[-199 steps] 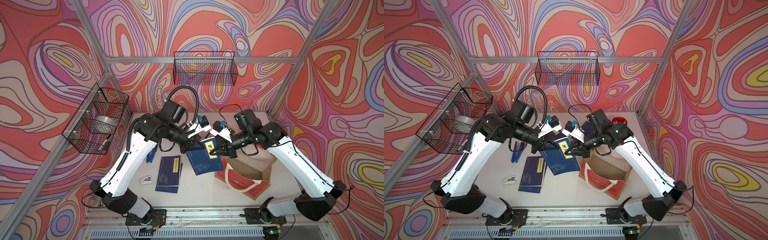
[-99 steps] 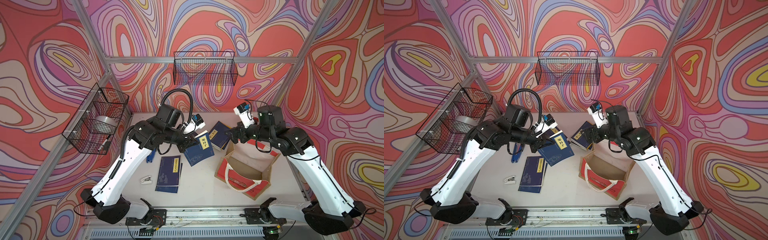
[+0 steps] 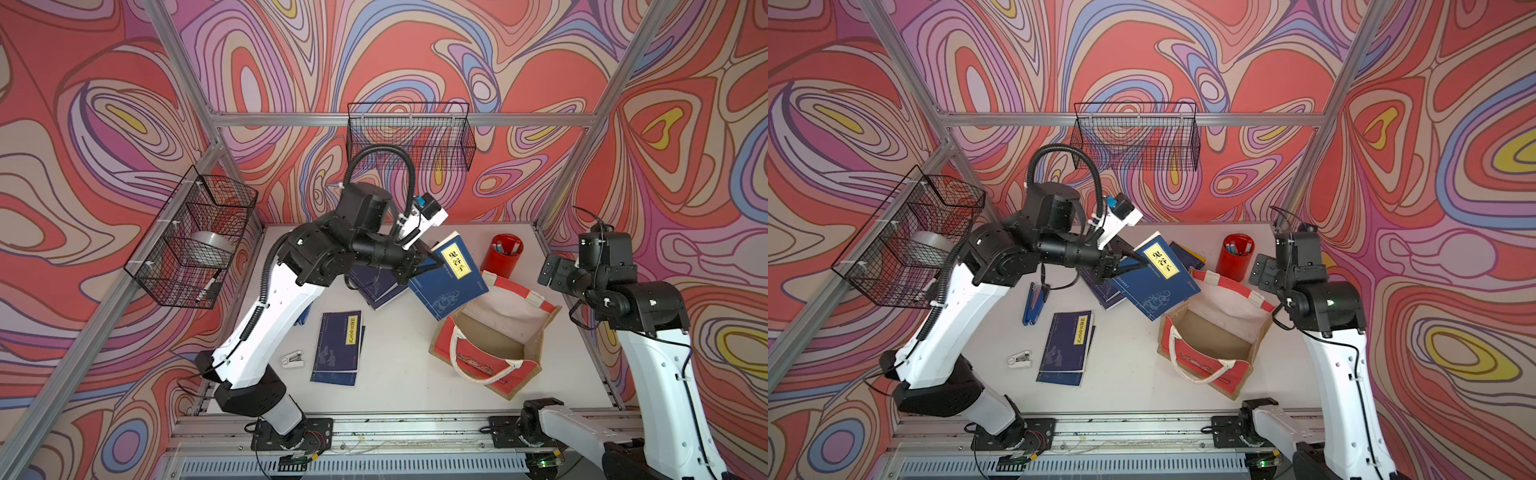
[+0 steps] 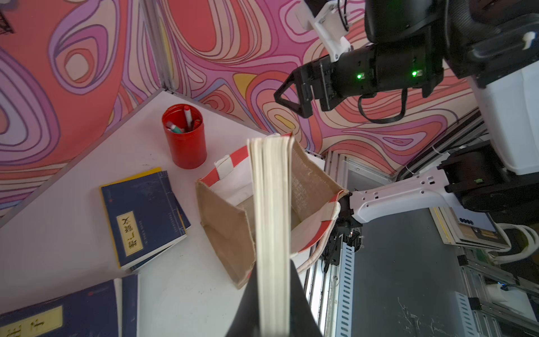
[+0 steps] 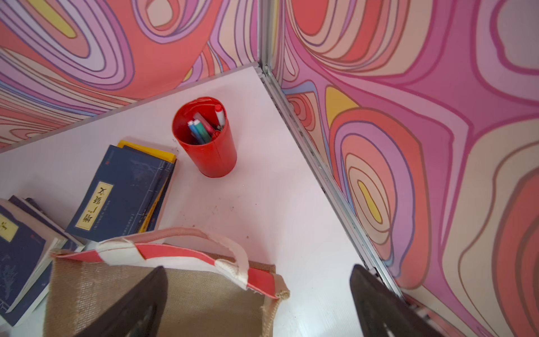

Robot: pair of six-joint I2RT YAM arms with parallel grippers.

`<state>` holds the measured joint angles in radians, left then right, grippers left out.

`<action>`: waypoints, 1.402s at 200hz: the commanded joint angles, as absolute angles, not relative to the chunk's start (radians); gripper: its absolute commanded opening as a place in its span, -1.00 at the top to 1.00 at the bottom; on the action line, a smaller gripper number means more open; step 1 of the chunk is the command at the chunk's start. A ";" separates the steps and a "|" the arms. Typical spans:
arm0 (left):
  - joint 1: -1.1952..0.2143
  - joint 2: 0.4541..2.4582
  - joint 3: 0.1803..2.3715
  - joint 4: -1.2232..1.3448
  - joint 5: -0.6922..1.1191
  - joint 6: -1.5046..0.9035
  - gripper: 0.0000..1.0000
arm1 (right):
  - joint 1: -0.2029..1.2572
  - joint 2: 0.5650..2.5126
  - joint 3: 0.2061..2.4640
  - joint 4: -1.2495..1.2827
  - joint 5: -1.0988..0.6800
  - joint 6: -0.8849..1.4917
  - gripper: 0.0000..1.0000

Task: Put the books into the canvas bag
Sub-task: Place the book in the canvas bag.

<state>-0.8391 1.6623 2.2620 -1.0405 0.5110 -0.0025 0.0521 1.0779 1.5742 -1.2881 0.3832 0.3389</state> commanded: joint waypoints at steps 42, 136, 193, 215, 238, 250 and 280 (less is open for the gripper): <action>-1.022 1.934 2.496 -1.022 0.157 -0.109 1.00 | -0.125 1.056 1.422 -1.236 0.202 0.341 -0.97; -1.102 2.088 2.528 -1.083 -0.165 -0.225 1.00 | -0.152 1.063 1.365 -1.119 -0.065 0.192 -0.97; -1.119 2.141 2.542 -1.101 -0.225 -0.302 1.00 | -0.152 1.010 1.349 -1.204 -0.319 0.203 -0.94; -1.120 2.172 2.567 -1.121 -0.233 -0.334 1.00 | -0.152 0.973 1.318 -1.251 -0.269 0.216 -0.95; -1.121 2.209 2.579 -1.137 -0.187 -0.379 1.00 | -0.152 0.942 1.269 -1.254 -0.235 0.228 -0.97; -1.124 2.227 2.577 -1.144 -0.162 -0.400 1.00 | -0.153 0.930 1.251 -1.244 -0.212 0.236 -0.97; -1.140 2.252 2.566 -1.150 -0.180 -0.411 1.00 | -0.152 0.930 1.227 -1.228 -0.197 0.226 -0.97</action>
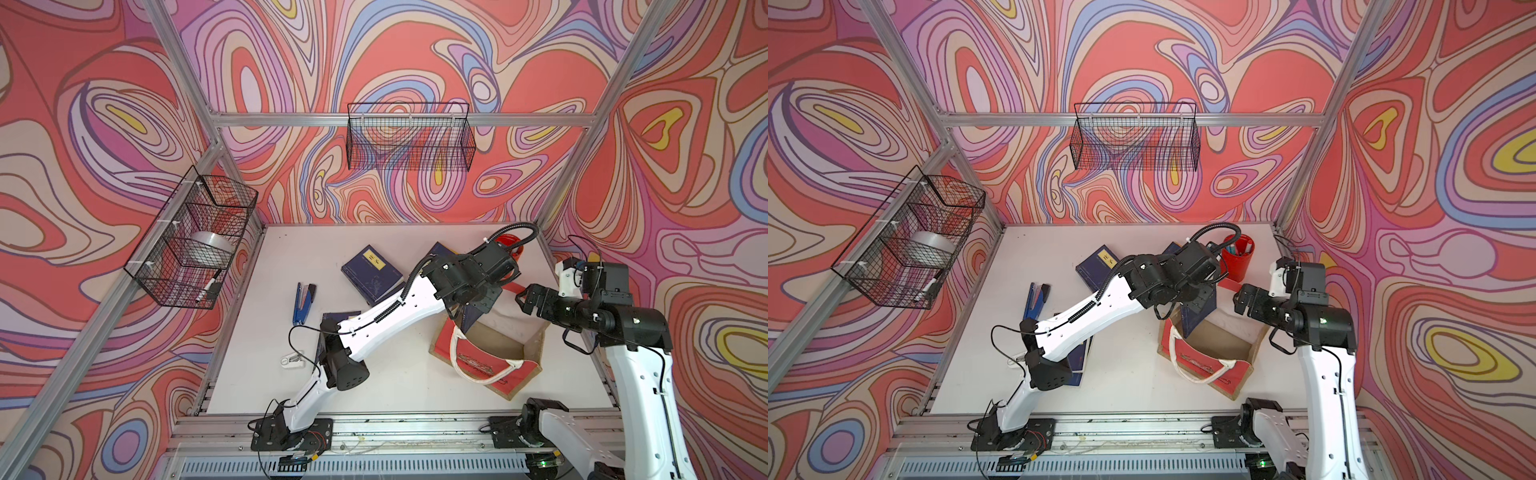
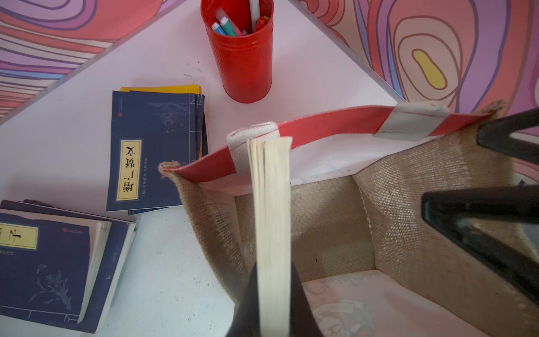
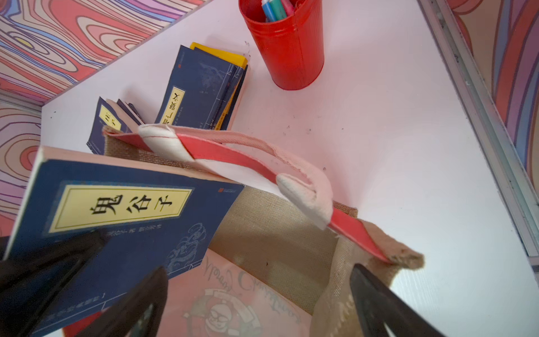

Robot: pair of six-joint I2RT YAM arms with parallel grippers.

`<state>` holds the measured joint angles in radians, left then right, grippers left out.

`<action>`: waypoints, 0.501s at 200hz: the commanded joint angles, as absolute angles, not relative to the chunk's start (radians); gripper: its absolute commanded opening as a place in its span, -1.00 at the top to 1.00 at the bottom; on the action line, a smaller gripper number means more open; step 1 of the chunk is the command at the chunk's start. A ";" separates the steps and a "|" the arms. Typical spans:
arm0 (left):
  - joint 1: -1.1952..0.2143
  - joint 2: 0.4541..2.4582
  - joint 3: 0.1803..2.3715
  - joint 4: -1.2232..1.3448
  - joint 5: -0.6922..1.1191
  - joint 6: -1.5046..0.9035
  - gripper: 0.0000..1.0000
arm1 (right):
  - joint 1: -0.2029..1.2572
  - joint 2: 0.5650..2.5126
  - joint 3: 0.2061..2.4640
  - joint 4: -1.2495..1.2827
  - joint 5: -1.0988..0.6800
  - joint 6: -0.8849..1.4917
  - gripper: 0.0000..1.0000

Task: Put the books into the canvas bag
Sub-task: Place the book in the canvas bag.

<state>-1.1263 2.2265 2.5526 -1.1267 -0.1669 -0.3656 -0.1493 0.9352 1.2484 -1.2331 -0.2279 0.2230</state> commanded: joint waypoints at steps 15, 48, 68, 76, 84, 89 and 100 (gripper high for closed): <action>-1.140 2.262 2.555 -1.156 -0.185 -0.413 1.00 | -0.152 0.930 1.218 -1.217 -0.203 0.219 -0.97; -1.144 2.279 2.537 -1.164 -0.202 -0.418 1.00 | -0.153 0.927 1.215 -1.197 -0.213 0.216 -0.97; -1.145 2.290 2.530 -1.167 -0.206 -0.420 1.00 | -0.153 0.927 1.213 -1.193 -0.212 0.215 -0.97; -1.146 2.294 2.526 -1.166 -0.206 -0.424 1.00 | -0.152 0.927 1.211 -1.191 -0.216 0.213 -0.97; -1.147 2.297 2.520 -1.165 -0.202 -0.429 1.00 | -0.153 0.924 1.209 -1.189 -0.219 0.213 -0.97; -1.148 2.298 2.514 -1.161 -0.197 -0.430 1.00 | -0.152 0.923 1.206 -1.187 -0.221 0.213 -0.97; -1.148 2.297 2.501 -1.153 -0.192 -0.438 1.00 | -0.153 0.920 1.206 -1.186 -0.222 0.213 -0.97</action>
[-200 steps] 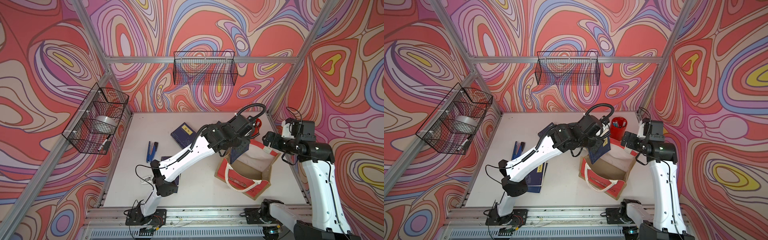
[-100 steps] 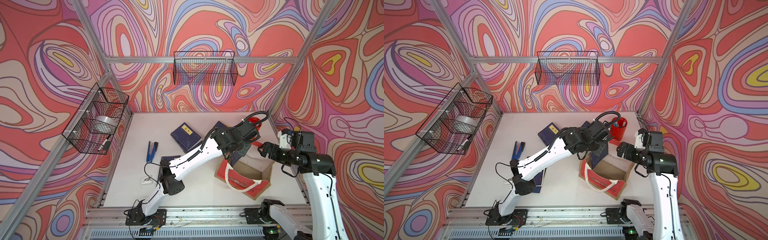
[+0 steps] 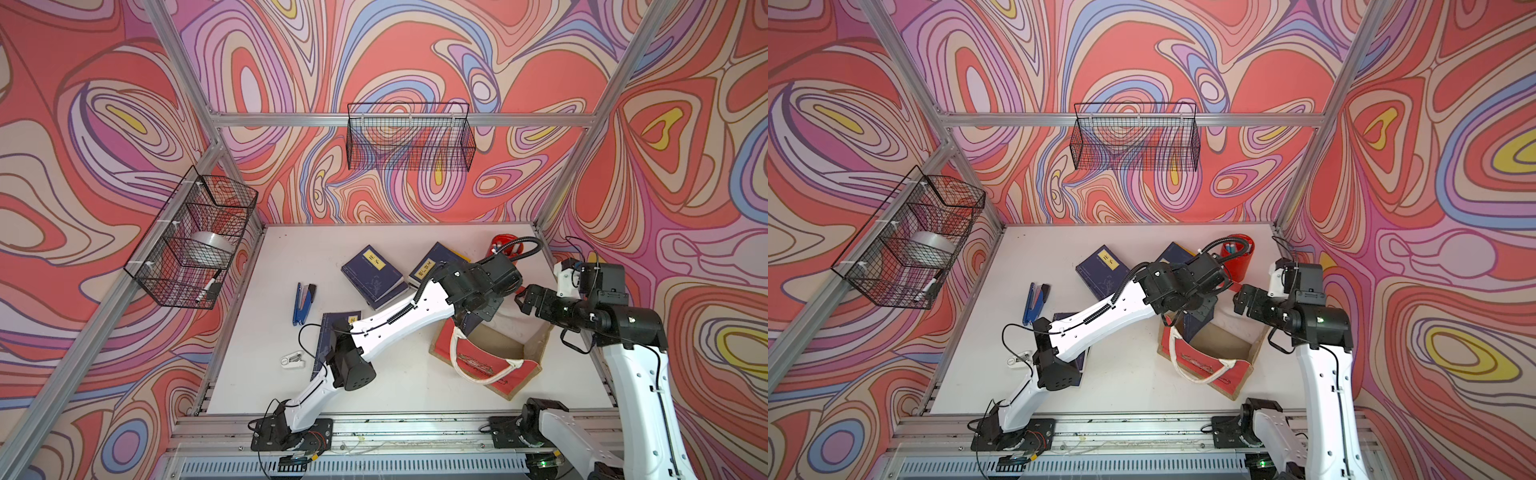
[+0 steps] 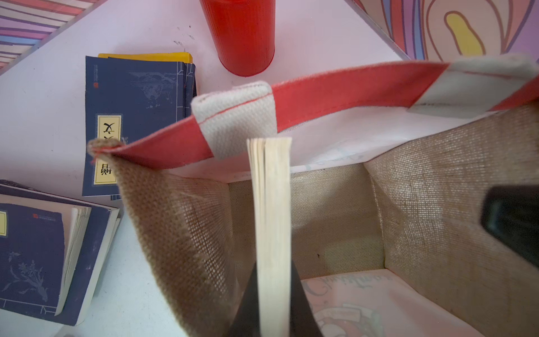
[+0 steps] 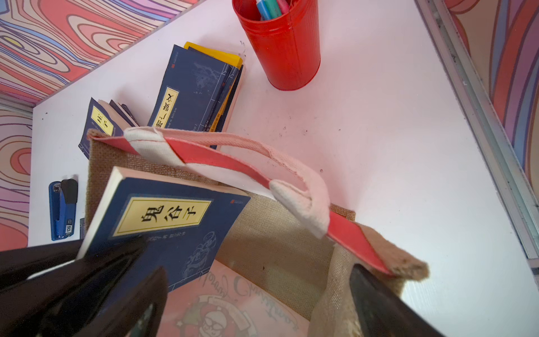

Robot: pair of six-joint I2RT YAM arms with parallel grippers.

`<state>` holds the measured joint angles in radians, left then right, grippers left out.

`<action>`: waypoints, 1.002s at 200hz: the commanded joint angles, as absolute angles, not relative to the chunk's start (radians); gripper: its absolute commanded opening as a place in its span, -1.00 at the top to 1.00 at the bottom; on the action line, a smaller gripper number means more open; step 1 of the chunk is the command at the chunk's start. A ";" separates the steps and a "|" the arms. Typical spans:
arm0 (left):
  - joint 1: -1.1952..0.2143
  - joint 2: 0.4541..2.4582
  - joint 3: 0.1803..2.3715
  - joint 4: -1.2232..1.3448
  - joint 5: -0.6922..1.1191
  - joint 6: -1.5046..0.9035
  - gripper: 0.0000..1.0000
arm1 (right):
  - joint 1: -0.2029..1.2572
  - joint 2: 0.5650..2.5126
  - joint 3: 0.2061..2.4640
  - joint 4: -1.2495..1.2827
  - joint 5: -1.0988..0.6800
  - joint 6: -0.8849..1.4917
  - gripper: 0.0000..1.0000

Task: Put the books into the canvas bag
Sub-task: Place the book in the canvas bag.

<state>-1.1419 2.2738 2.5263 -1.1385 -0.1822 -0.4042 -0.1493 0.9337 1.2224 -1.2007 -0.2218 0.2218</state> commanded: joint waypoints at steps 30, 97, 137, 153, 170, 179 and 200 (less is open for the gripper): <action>-1.152 2.275 2.429 -1.113 -0.209 -0.452 1.00 | -0.153 0.915 1.205 -1.189 -0.221 0.213 -0.97; -1.152 2.234 2.361 -1.081 -0.227 -0.460 0.53 | -0.153 0.916 1.207 -1.187 -0.226 0.211 -0.97; -1.151 2.216 2.358 -1.078 -0.245 -0.462 0.24 | -0.152 0.916 1.210 -1.190 -0.233 0.207 -0.97; -1.151 2.206 2.358 -1.076 -0.254 -0.457 0.15 | -0.152 0.916 1.215 -1.194 -0.233 0.206 -0.97; -1.150 2.190 2.358 -1.073 -0.262 -0.453 0.02 | -0.153 0.917 1.216 -1.197 -0.236 0.203 -0.97; -1.149 2.184 2.358 -1.071 -0.266 -0.448 -0.02 | -0.152 0.917 1.216 -1.196 -0.239 0.202 -0.97; -1.140 2.168 2.359 -1.074 -0.275 -0.447 -0.08 | -0.152 0.917 1.214 -1.192 -0.241 0.202 -0.97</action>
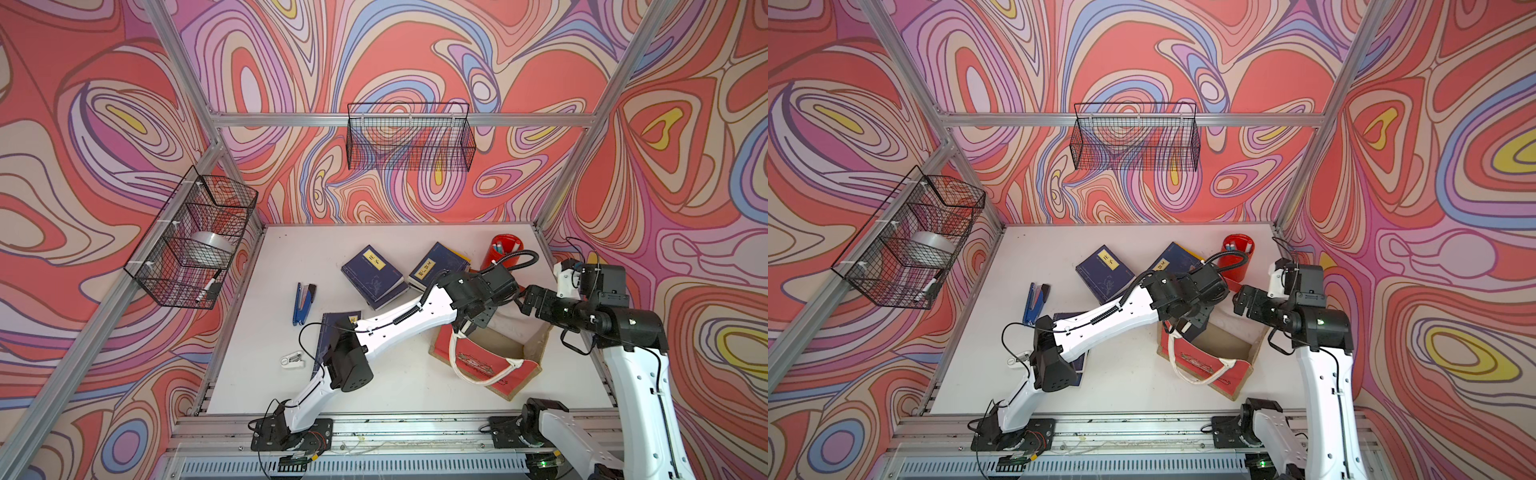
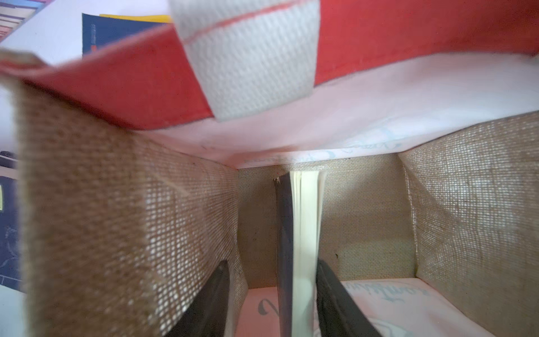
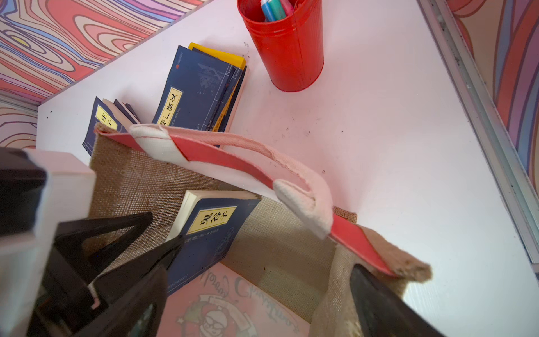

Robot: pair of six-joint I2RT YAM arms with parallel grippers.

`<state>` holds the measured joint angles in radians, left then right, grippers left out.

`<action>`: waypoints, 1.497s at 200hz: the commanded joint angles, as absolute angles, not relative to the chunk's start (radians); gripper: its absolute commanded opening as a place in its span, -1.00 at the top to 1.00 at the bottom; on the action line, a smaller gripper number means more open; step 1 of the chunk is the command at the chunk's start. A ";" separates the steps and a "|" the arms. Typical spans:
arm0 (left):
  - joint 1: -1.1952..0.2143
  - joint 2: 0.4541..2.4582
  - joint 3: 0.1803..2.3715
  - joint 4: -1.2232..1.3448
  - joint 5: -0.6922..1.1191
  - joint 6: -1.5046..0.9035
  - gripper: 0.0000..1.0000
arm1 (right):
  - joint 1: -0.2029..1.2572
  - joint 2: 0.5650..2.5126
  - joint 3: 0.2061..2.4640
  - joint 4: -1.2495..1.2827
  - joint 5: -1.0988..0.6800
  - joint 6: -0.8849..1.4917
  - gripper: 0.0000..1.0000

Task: Put the books into the canvas bag
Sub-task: Place the book in the canvas bag, then pick up the book from the book.

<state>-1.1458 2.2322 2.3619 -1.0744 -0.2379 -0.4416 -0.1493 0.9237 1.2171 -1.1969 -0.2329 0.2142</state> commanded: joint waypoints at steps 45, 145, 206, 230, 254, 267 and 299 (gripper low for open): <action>-1.130 2.158 2.361 -1.070 -0.274 -0.422 -0.16 | -0.152 0.918 1.207 -1.187 -0.245 0.203 -0.97; -1.152 2.281 2.452 -1.157 0.029 -0.244 -0.11 | -0.152 0.925 1.205 -1.181 -0.219 0.213 -0.97; -1.134 2.125 2.229 -0.960 0.074 -0.268 0.94 | -0.153 0.936 1.209 -1.172 -0.216 0.208 -0.97; -1.090 1.977 2.093 -0.816 0.174 -0.286 0.80 | -0.152 0.934 1.201 -1.161 -0.243 0.203 -0.97; -1.026 1.887 2.057 -0.799 0.267 -0.297 0.61 | -0.152 0.935 1.203 -1.151 -0.282 0.184 -0.97; -0.998 1.842 2.050 -0.820 0.262 -0.288 0.42 | -0.151 0.933 1.203 -1.140 -0.323 0.168 -0.97; -0.935 1.722 1.999 -0.889 0.152 -0.273 -0.06 | -0.119 0.918 1.217 -1.085 -0.449 0.162 -0.97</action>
